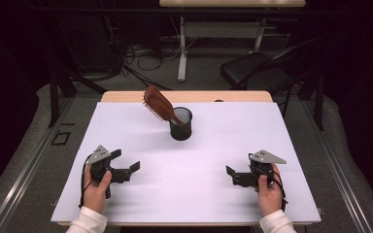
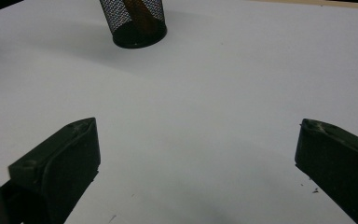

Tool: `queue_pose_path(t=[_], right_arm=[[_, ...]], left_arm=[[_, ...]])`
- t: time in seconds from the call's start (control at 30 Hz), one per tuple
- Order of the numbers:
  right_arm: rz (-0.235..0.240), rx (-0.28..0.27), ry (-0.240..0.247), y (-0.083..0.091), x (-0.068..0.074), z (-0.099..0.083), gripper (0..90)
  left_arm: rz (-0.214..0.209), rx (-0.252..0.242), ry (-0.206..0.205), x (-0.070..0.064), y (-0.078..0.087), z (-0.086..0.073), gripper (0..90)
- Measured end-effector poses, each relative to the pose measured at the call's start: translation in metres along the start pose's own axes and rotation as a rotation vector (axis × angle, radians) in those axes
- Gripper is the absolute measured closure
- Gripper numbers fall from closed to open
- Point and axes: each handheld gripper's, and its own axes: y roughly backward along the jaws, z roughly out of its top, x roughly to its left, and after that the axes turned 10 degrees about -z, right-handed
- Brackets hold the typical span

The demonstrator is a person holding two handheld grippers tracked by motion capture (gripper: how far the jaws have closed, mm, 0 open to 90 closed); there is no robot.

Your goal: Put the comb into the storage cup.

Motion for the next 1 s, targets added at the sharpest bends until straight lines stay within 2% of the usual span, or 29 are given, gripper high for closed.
queue_pose_path(t=[1.0], right_arm=[[0.004, 0.001, -0.001, -0.0012, -0.0006, -0.0005, 0.0]], left_arm=[[0.000, 0.007, -0.006, -0.0011, -0.0020, -0.0011, 0.6]])
